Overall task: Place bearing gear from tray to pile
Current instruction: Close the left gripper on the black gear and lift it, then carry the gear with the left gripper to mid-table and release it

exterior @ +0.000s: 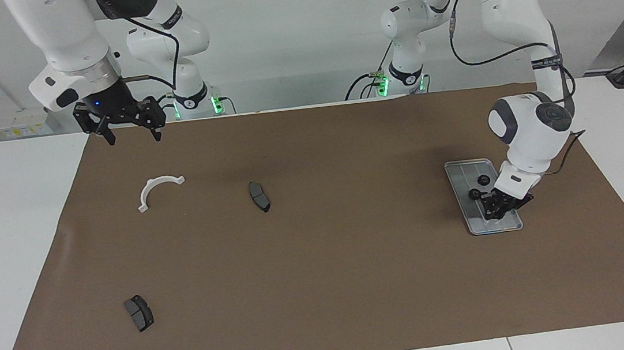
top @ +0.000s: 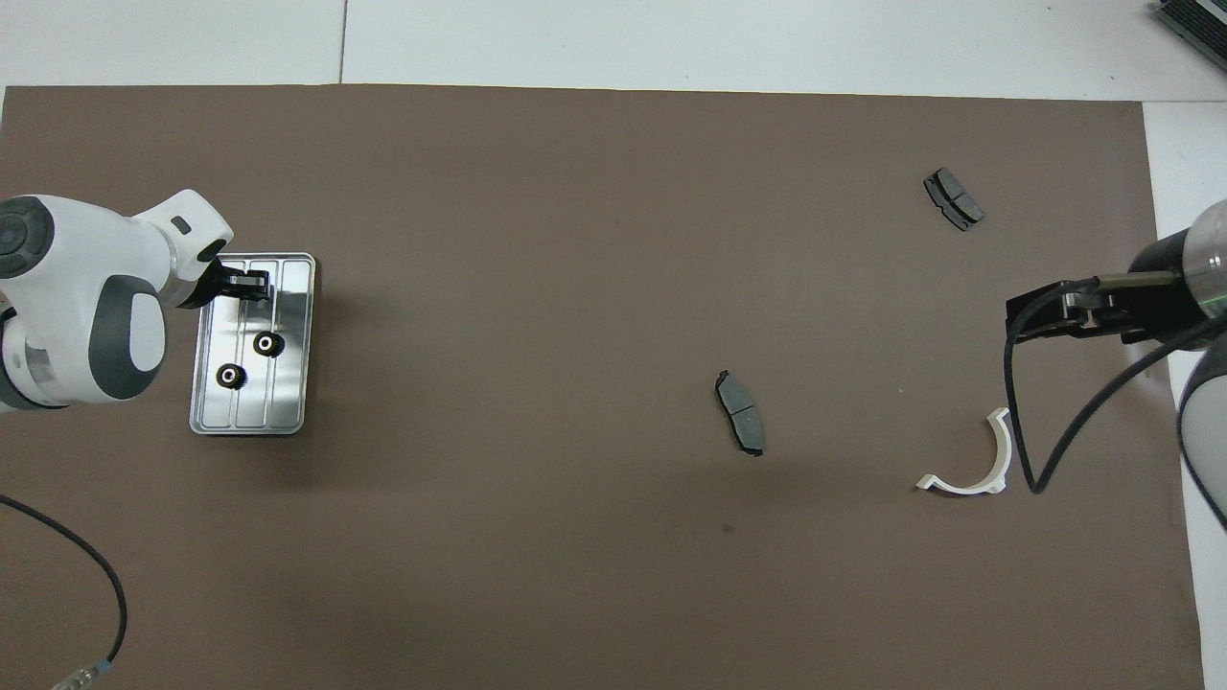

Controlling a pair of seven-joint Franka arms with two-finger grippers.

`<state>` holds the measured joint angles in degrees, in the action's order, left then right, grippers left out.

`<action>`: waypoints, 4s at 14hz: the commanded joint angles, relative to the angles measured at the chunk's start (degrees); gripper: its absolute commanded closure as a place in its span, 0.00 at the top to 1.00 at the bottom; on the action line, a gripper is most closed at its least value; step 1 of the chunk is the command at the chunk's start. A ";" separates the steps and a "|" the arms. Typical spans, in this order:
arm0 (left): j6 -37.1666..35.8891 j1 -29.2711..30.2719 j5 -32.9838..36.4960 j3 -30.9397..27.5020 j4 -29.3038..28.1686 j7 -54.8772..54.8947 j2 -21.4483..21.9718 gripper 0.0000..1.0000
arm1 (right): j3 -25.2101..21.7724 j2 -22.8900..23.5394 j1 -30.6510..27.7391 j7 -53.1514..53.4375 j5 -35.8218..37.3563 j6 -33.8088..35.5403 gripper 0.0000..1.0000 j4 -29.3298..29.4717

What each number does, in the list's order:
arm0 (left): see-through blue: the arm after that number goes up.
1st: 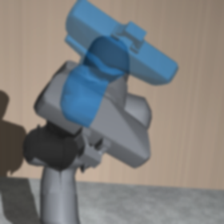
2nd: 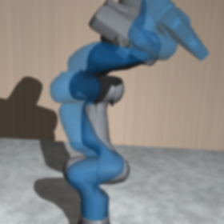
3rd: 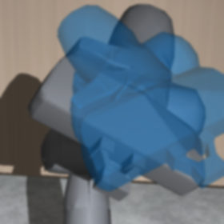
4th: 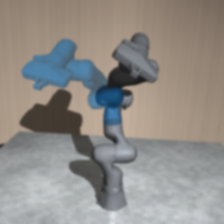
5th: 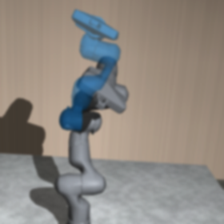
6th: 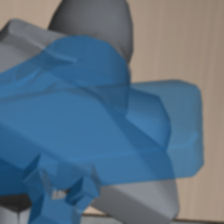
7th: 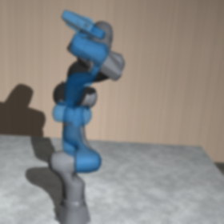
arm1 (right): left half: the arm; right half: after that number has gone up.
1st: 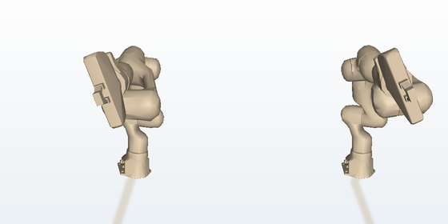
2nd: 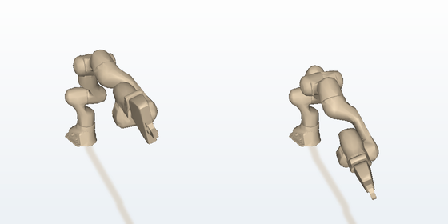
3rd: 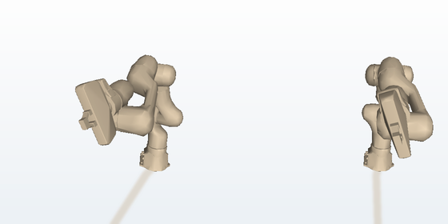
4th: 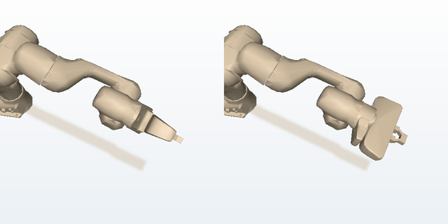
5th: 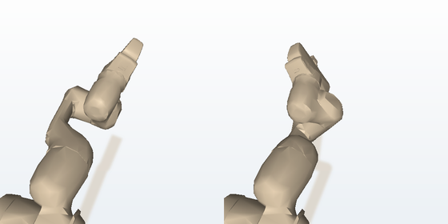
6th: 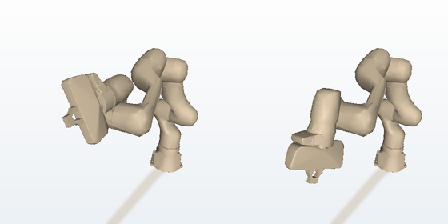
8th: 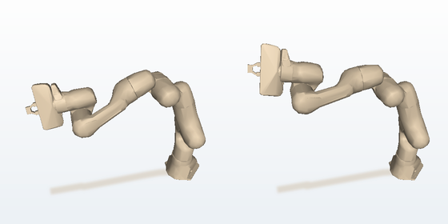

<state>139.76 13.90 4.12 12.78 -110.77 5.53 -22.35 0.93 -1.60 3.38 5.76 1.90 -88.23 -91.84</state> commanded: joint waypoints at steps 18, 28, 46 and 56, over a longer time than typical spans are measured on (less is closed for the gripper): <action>-1.59 -0.55 2.03 -0.74 -1.64 -1.40 0.38 0.29 | 0.13 -0.86 -0.66 -2.07 -1.11 -0.10 1.00 -0.70; -1.59 -0.63 2.03 -0.74 -0.68 -1.40 0.12 0.14 | 0.13 -0.86 -0.75 -2.07 -1.11 -0.10 1.00 -0.70; -17.14 -12.12 1.94 -0.66 13.83 -23.15 0.11 0.09 | -0.05 -0.86 -1.27 -2.07 -1.11 -0.27 1.00 -0.88; -12.41 -35.95 -0.51 -0.39 14.01 -59.74 -2.43 0.09 | 0.04 -1.73 -1.10 -2.07 -1.11 -2.55 1.00 -3.25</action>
<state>125.28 -18.88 4.44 13.31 -97.76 -50.82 -23.40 0.76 -1.61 2.90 5.76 1.90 -88.88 -92.31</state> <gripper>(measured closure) 0.749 0.000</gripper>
